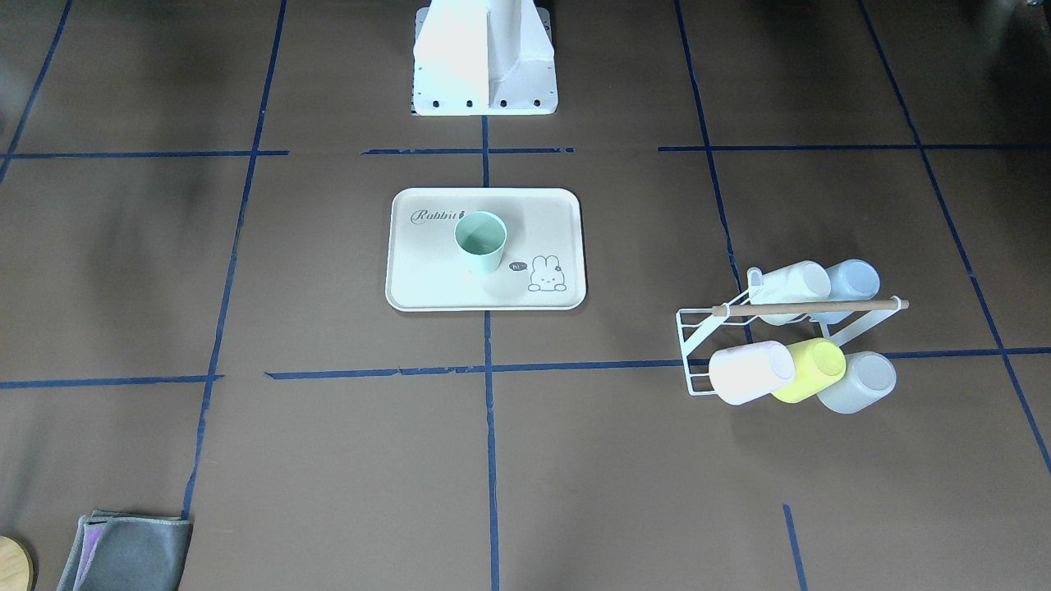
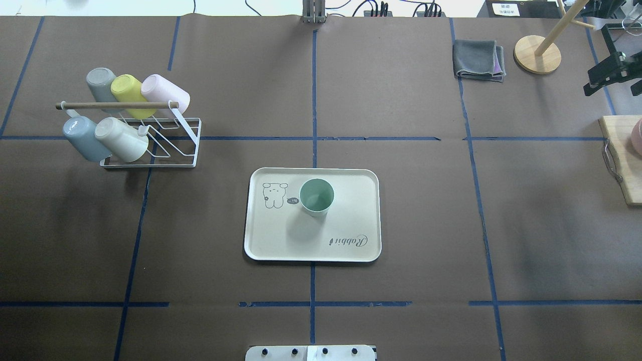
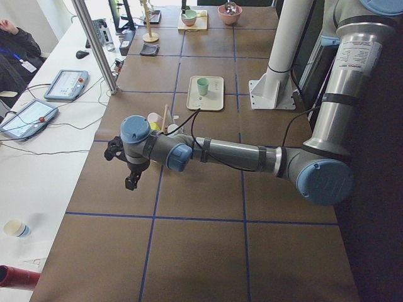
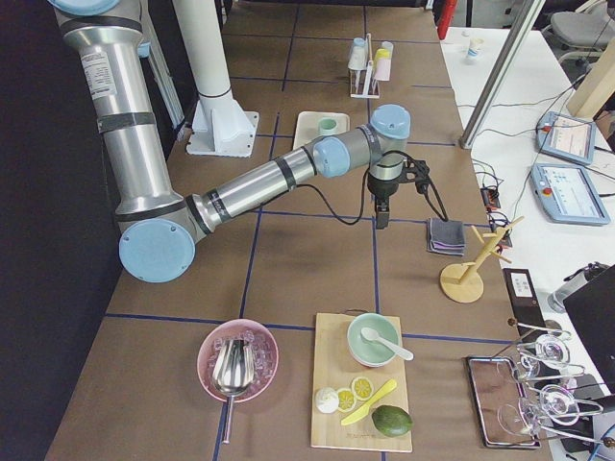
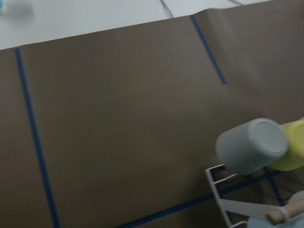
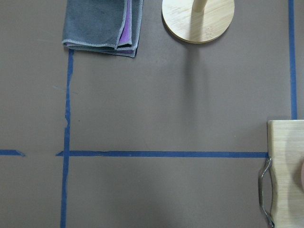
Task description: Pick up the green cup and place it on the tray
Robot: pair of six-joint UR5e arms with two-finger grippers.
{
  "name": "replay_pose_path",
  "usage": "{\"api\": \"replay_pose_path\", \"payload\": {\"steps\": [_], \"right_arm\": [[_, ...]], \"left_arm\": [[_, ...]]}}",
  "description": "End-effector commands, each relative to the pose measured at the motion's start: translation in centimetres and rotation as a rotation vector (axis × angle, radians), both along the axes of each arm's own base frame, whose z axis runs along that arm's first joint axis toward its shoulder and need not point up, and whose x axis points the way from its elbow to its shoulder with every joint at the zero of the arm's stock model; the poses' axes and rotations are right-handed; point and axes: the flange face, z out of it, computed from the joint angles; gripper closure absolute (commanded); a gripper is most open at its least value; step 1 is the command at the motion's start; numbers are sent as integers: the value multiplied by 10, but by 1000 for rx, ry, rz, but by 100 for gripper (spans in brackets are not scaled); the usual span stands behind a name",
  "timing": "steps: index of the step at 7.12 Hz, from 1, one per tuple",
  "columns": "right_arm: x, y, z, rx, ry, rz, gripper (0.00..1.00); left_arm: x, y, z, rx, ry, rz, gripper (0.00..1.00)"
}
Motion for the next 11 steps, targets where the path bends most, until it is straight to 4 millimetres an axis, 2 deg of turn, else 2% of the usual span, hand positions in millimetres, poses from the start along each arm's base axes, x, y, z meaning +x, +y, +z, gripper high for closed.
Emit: {"api": "replay_pose_path", "payload": {"steps": [1,3,4,5,6,7,8,9,10,11], "right_arm": [[37,-2,27,6,-26,-25,0],[78,1,73,16,-26,-62,0],[95,3,98,13,-23,-77,0],[105,10,127,12,-22,-114,0],[117,15,147,2,-22,-121,0],[124,30,180,-10,-13,-158,0],[136,34,186,1,-14,-157,0],[139,50,208,-45,-10,-148,0],[139,51,221,-75,-12,-144,0],[138,54,221,-87,-18,-127,0]], "left_arm": [[-16,15,35,-129,-65,72,0],[-35,41,56,-241,38,38,0],[-36,73,79,-273,42,36,0],[-36,85,76,-269,42,35,0],[-36,94,68,-258,42,35,0],[-35,94,63,-255,42,30,0],[-35,94,62,-250,42,30,0],[-35,94,63,-248,42,31,0],[-35,96,65,-250,43,32,0],[-35,95,65,-247,42,33,0]]}}
